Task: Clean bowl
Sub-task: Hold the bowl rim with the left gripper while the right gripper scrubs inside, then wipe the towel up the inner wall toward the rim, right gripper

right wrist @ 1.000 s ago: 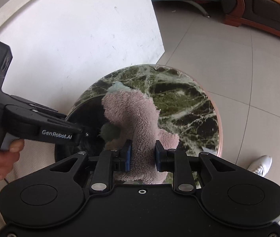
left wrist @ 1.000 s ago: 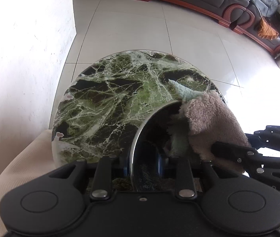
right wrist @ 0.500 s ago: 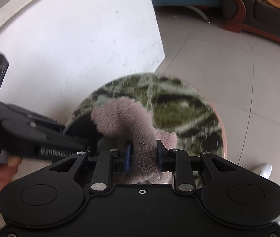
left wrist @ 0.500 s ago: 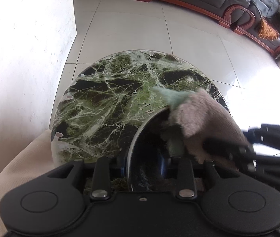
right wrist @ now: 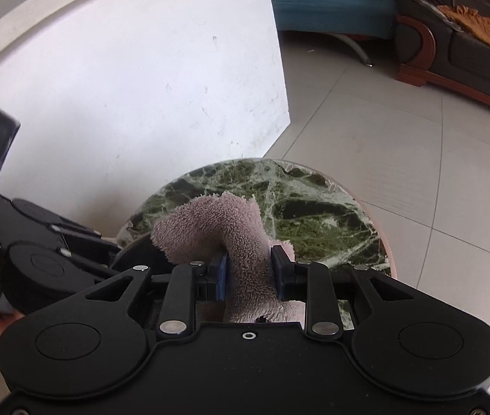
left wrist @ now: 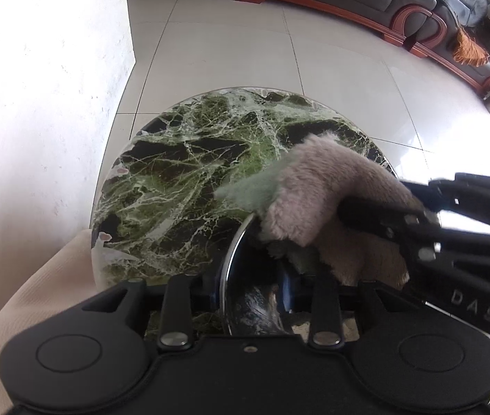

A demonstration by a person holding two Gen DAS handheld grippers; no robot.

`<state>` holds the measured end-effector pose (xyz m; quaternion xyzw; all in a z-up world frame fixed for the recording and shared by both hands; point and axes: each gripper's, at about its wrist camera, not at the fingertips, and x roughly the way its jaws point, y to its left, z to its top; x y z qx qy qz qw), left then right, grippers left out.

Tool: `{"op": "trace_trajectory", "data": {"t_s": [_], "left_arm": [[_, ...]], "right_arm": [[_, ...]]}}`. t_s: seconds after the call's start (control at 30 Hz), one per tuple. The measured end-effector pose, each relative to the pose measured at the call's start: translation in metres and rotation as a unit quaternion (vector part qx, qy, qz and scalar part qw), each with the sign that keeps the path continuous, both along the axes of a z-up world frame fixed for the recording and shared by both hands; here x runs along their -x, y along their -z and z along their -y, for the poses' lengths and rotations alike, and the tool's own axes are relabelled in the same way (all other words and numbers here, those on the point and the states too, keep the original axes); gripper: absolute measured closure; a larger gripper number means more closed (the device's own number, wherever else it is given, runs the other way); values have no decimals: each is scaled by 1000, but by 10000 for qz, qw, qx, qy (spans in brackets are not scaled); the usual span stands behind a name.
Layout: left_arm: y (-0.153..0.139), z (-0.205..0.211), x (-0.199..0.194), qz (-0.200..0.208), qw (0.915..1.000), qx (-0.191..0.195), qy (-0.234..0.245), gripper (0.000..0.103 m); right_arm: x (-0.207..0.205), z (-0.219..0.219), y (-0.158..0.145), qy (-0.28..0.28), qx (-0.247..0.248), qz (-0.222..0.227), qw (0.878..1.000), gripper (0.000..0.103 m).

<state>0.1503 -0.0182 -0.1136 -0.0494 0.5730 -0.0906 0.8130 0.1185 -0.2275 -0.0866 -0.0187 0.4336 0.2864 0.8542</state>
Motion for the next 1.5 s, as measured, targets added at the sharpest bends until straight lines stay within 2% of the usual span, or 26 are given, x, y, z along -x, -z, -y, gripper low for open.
{"op": "trace_trajectory", "data": {"t_s": [0.2,0.4,0.57,0.8,0.9,0.93,1.1,1.2,1.23,1.33,1.5], "left_arm": [[-1,0,0,5,10000,-21,39,72],[-2,4,0,-5,9999,-134,105,72],[-1,2,0,-18,9999,-117,61,71],[-1,1,0,-6,10000,-40,17,70],[-2,0,1,25,10000,-23,-20,73],[-5,-2,2,98,9999,-38,-30,76],[-28,-7,-2,643,9978,-70,166,76],[-30,-7,-9,687,9972,-121,266,74],[-28,-7,-11,655,9973,-112,298,75],[-25,-6,-9,626,9973,-112,379,87],[-21,-12,2,515,9982,-141,272,94]], "right_arm": [[29,19,12,214,-11,-339,9992,78],[6,0,-5,74,79,99,9999,78],[-4,-12,-3,-61,156,235,9996,77],[30,16,15,254,26,-304,9992,78],[36,17,14,382,-28,-334,9987,77],[35,16,14,387,-2,-317,9987,78],[29,9,11,250,183,-136,9994,78],[26,9,13,255,144,-149,9995,78],[27,10,13,266,124,-153,9995,78],[28,11,14,302,80,-161,9994,78],[19,9,11,253,195,16,9995,78]]}}
